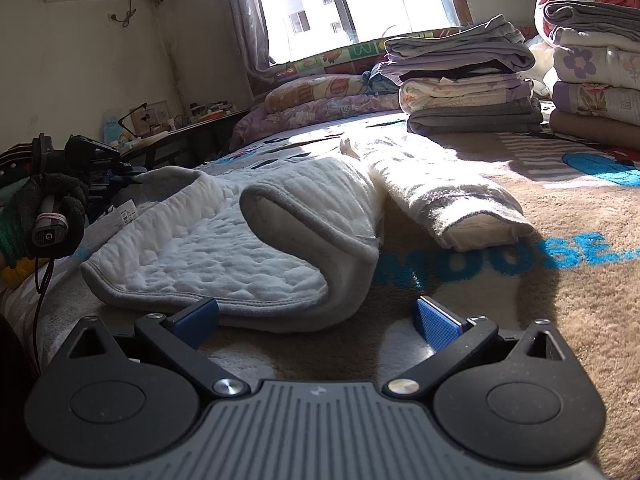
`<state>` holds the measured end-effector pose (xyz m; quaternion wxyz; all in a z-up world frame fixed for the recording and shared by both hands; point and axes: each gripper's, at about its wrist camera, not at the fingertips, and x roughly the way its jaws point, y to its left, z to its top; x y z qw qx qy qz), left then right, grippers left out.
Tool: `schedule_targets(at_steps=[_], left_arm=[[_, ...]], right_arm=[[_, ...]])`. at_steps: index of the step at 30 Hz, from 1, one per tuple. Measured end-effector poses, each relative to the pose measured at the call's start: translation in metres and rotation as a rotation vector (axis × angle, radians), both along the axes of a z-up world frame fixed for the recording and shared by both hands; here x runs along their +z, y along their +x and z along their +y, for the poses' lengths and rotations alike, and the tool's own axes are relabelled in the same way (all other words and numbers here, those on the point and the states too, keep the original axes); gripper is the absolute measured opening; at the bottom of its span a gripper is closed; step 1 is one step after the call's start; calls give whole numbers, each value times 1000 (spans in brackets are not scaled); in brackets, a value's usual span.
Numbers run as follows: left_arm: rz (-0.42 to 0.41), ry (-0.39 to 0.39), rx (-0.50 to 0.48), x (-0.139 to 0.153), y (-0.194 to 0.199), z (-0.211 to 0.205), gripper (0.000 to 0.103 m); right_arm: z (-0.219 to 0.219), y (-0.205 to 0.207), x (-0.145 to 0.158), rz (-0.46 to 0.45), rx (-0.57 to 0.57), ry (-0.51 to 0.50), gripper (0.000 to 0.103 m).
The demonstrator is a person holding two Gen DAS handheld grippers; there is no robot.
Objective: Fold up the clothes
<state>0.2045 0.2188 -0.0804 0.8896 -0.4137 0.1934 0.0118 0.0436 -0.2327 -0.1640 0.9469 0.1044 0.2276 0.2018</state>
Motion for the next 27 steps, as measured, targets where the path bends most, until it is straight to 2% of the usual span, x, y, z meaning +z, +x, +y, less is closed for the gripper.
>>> schedule_targets(at_steps=[4,6,7,9,12,13,14,17,20,21,23,24,25,26,27], left_arm=[[-106,111,-78,12,11,3,5],[-151,207,-120,21,12,-2,5],[-132,249,-128,20,15,-3,5],[-38,273,-125,7,24,0,5],[219,261,-92,-33,43,11,5],[252,231,-83,-43,44,16,7],[244,219,-77,-46,42,18,7],[224,283,-71,-37,37,12,7],[228,258,-66,-41,36,15,7],[230,257,-65,-42,36,15,7],[240,282,-64,-39,37,11,11],[243,294,-66,-38,36,9,11],[243,308,-67,-36,35,8,13],[242,322,-64,-34,32,6,19],[241,335,-59,-32,30,6,22]], right_arm=[[-2,0,-1,-4,3,15,103],[-3,1,-1,-6,5,26,103],[-4,1,-2,-7,7,32,103],[-5,1,-2,-7,9,42,103],[-5,1,-2,-8,10,40,103],[-4,1,-2,-7,11,37,103],[-4,1,-2,-7,11,35,103],[0,1,0,-2,9,7,103],[17,-2,8,7,22,-121,103],[23,-6,11,3,47,-154,101],[34,-19,21,-32,89,-222,80],[40,-26,26,-58,108,-255,79],[47,-34,32,-86,131,-285,72],[57,-44,39,-122,169,-306,63],[66,-54,45,-159,207,-327,60]])
